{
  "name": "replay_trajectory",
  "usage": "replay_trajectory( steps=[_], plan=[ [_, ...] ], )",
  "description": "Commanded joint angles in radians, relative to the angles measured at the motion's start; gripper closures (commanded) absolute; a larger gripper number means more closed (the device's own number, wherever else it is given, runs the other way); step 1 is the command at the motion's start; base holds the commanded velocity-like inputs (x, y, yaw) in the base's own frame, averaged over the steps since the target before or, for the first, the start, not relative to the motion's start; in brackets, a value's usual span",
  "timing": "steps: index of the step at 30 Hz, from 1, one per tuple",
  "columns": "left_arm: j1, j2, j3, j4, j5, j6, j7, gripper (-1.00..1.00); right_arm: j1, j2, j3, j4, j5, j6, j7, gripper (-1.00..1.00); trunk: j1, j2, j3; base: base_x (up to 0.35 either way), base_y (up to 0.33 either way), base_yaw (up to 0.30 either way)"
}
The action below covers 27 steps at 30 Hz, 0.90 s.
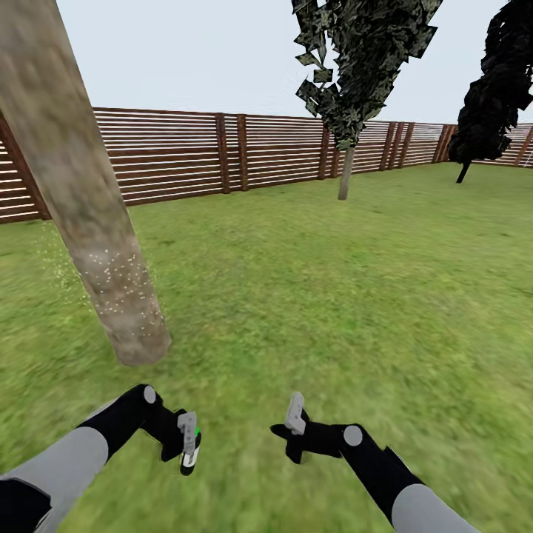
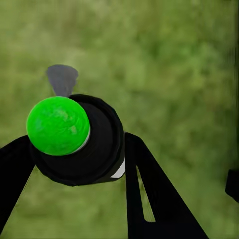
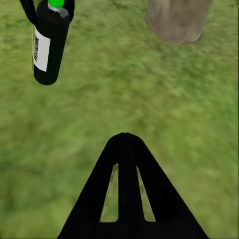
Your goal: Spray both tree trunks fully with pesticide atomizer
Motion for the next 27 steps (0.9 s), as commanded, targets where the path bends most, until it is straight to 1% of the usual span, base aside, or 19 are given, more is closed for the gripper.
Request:
replay_trajectory(
  steps=[1, 2, 3, 4, 6, 8, 10, 13, 17, 20, 22, 25, 27],
  plan=[
    [0.000, -0.013, -0.019, 0.000, -0.002, 0.002, 0.003, 1.00, 0.000, 0.014, 0.000, -0.004, 0.000, 0.000, 0.027, 1.00, 0.000, 0.000, 0.000, 0.000, 0.000, 0.000],
    [0.000, -0.019, -0.029, 0.000, -0.002, 0.003, 0.004, 1.00, 0.000, 0.024, 0.001, -0.007, 0.001, -0.001, 0.043, 1.00, 0.000, 0.000, 0.000, 0.000, 0.000, 0.000],
    [0.000, -0.032, -0.035, 0.000, -0.002, 0.004, 0.004, 1.00, 0.000, 0.032, 0.001, -0.008, 0.001, -0.001, 0.052, 1.00, 0.000, 0.000, 0.000, 0.000, 0.000, 0.000],
    [0.000, -0.046, -0.052, 0.000, -0.002, 0.023, 0.018, 1.00, 0.000, 0.039, 0.000, -0.009, 0.000, -0.001, 0.058, 1.00, 0.000, 0.000, 0.000, 0.000, 0.000, 0.000],
    [0.000, -0.057, -0.085, 0.000, -0.002, 0.061, 0.049, 1.00, 0.000, 0.053, 0.001, -0.010, 0.000, -0.001, 0.061, 1.00, 0.000, 0.000, 0.000, 0.000, 0.000, 0.000],
    [0.000, -0.068, -0.107, 0.000, -0.002, 0.072, 0.057, 1.00, 0.000, 0.059, 0.001, -0.011, 0.000, -0.001, 0.061, 1.00, 0.000, 0.000, 0.000, 0.000, 0.000, 0.000],
    [0.000, -0.076, -0.120, 0.000, -0.002, 0.074, 0.059, 1.00, 0.000, 0.062, 0.001, -0.011, 0.000, -0.001, 0.061, 1.00, 0.000, 0.000, 0.000, 0.000, 0.000, 0.000],
    [0.000, -0.083, -0.124, -0.002, 0.000, 0.071, 0.057, 1.00, 0.000, 0.062, 0.001, -0.011, 0.001, -0.001, 0.061, 1.00, 0.000, 0.000, 0.000, 0.000, 0.000, 0.000],
    [0.000, -0.084, -0.124, -0.003, 0.008, 0.050, 0.047, 1.00, 0.000, 0.062, 0.001, -0.010, 0.002, -0.002, 0.061, 1.00, 0.000, 0.000, 0.000, 0.000, 0.000, 0.000],
    [0.000, -0.084, -0.121, 0.003, 0.013, -0.009, 0.018, 1.00, 0.000, 0.062, 0.001, -0.010, 0.003, -0.002, 0.060, 1.00, 0.000, 0.000, 0.000, 0.000, 0.000, 0.000],
    [0.000, -0.084, -0.119, 0.003, 0.017, -0.025, 0.008, 1.00, 0.000, 0.062, 0.001, -0.010, 0.003, -0.002, 0.060, 1.00, 0.000, 0.000, 0.000, 0.000, 0.000, 0.000],
    [0.000, -0.085, -0.118, 0.002, 0.047, -0.063, -0.008, 1.00, 0.000, 0.062, 0.001, -0.009, 0.003, -0.002, 0.060, 1.00, 0.000, 0.000, 0.000, 0.000, 0.000, 0.000],
    [0.000, -0.091, -0.118, 0.000, 0.057, -0.068, -0.011, 1.00, 0.000, 0.062, 0.001, -0.009, 0.003, -0.002, 0.060, 1.00, 0.000, 0.000, 0.000, 0.000, 0.000, 0.000]
  ],
)
